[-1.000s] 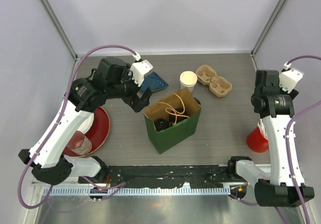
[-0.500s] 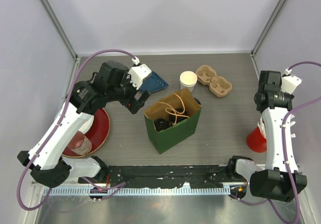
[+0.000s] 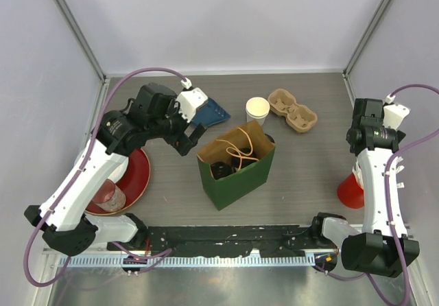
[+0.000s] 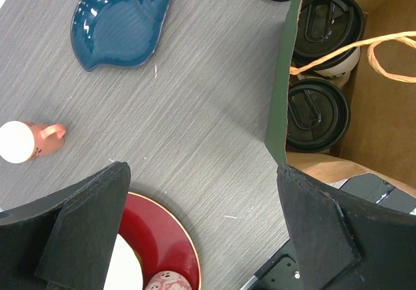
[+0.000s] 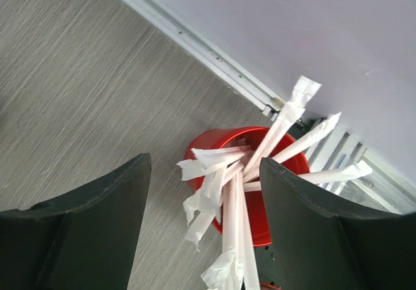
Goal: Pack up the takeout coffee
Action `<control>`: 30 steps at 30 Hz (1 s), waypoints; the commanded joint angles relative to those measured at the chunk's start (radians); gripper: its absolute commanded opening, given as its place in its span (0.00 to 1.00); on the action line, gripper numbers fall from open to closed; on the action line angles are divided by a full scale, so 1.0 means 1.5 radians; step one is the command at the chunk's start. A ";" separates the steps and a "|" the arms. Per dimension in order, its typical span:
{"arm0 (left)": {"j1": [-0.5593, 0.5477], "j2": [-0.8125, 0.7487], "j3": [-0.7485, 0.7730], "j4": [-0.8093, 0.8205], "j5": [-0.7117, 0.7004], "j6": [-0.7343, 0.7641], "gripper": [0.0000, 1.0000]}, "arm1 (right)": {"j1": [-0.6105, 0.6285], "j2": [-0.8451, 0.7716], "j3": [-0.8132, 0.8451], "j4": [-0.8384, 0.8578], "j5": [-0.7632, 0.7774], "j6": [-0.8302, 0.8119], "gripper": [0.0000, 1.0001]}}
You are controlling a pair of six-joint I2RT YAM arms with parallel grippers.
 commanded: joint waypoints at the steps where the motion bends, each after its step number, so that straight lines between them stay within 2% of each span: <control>1: -0.002 -0.005 0.002 0.018 0.009 0.012 1.00 | -0.002 -0.011 0.023 0.017 0.111 0.025 0.74; 7: -0.034 -0.002 0.009 -0.002 0.009 0.015 1.00 | -0.003 -0.039 0.017 0.059 0.235 0.080 0.74; 11: -0.037 0.006 0.009 -0.003 0.033 0.011 1.00 | -0.005 -0.085 -0.019 0.129 0.255 0.089 0.62; 15: -0.032 0.008 0.006 0.001 0.047 0.006 1.00 | -0.013 -0.093 -0.050 0.168 0.295 0.067 0.57; 20: -0.003 0.002 -0.001 0.011 0.079 0.002 1.00 | -0.060 -0.085 -0.089 0.223 0.259 0.044 0.52; 30: 0.013 0.004 0.003 0.010 0.105 0.001 1.00 | -0.127 -0.049 -0.109 0.282 0.204 0.028 0.50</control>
